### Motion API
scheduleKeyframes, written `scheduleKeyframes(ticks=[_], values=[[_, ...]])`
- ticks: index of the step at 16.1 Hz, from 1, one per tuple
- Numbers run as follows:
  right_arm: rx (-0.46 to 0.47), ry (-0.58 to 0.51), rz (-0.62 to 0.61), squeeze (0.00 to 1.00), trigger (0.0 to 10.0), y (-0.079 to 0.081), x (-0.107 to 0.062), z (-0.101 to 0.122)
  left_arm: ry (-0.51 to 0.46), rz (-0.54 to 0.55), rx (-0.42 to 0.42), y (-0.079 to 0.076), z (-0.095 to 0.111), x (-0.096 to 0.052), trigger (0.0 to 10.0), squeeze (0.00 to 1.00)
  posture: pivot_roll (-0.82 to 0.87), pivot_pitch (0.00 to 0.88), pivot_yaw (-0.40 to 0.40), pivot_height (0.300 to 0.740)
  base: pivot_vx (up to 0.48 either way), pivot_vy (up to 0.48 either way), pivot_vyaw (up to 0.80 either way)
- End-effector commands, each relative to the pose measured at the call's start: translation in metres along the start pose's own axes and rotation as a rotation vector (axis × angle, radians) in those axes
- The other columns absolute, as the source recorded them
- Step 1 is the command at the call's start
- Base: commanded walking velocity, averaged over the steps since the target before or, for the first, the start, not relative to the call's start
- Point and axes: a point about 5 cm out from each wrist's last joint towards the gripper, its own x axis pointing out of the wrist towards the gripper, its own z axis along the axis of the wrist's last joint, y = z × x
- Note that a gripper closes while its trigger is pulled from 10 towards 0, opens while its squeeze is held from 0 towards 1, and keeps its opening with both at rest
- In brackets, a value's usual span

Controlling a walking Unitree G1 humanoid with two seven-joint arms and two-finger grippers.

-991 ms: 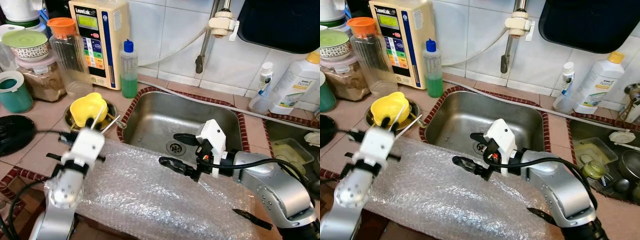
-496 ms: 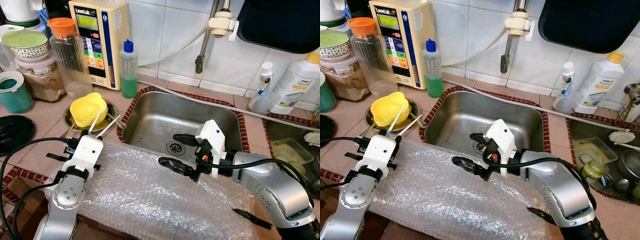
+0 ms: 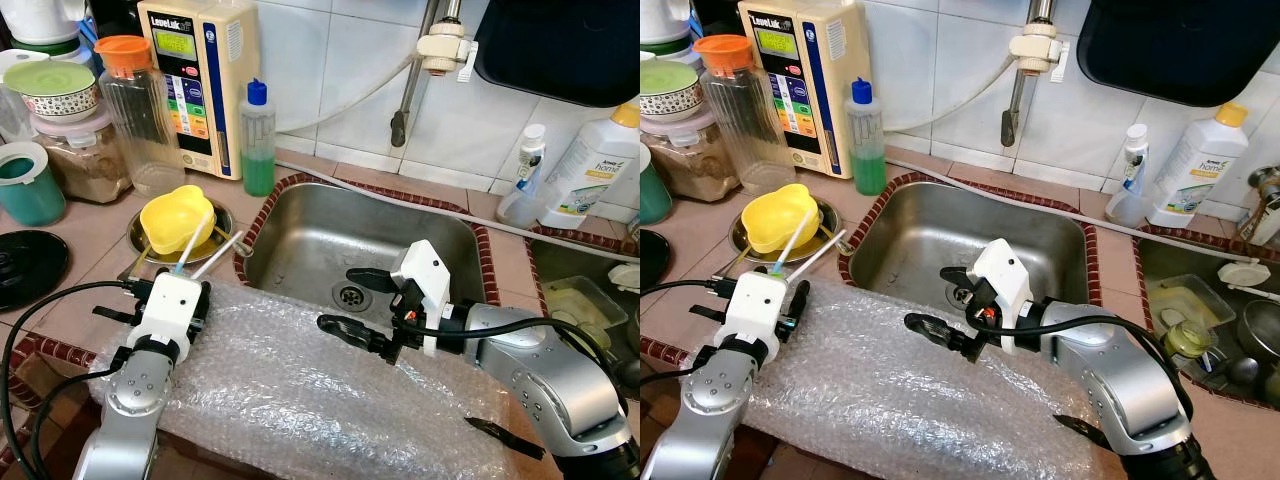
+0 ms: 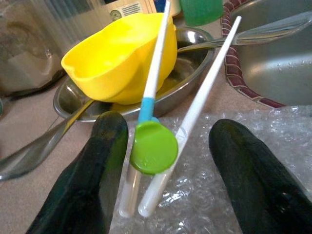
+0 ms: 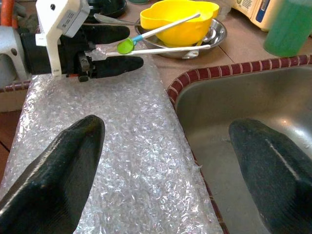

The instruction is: Kitchen organization

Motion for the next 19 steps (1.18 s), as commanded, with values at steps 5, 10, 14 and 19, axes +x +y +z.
scheduleKeyframes(ticks=[5,10,14,19], values=[[-0.02,0.007,0.001,0.0,10.0,0.0,-0.003,0.002,0.007,-0.024,0.002,-0.003,0.005,0.004,10.0,1.0,0.07,0.0,-0.057,0.74,0.0,0.0,0.0],[-0.024,0.004,0.0,0.0,10.0,-0.001,-0.002,0.003,0.079,-0.087,-0.082,-0.01,-0.001,0.003,0.0,0.0,0.08,0.0,-0.057,0.74,0.0,0.0,0.0],[-0.024,0.006,-0.002,0.0,10.0,-0.001,-0.003,0.003,0.109,-0.106,-0.142,-0.015,-0.004,0.002,0.0,0.0,0.07,0.0,-0.055,0.74,0.0,0.0,0.0],[-0.021,0.007,-0.007,0.0,10.0,-0.001,-0.003,0.002,0.134,-0.104,-0.172,-0.014,-0.004,0.001,0.0,0.0,0.08,0.0,-0.055,0.74,0.0,0.0,0.0]])
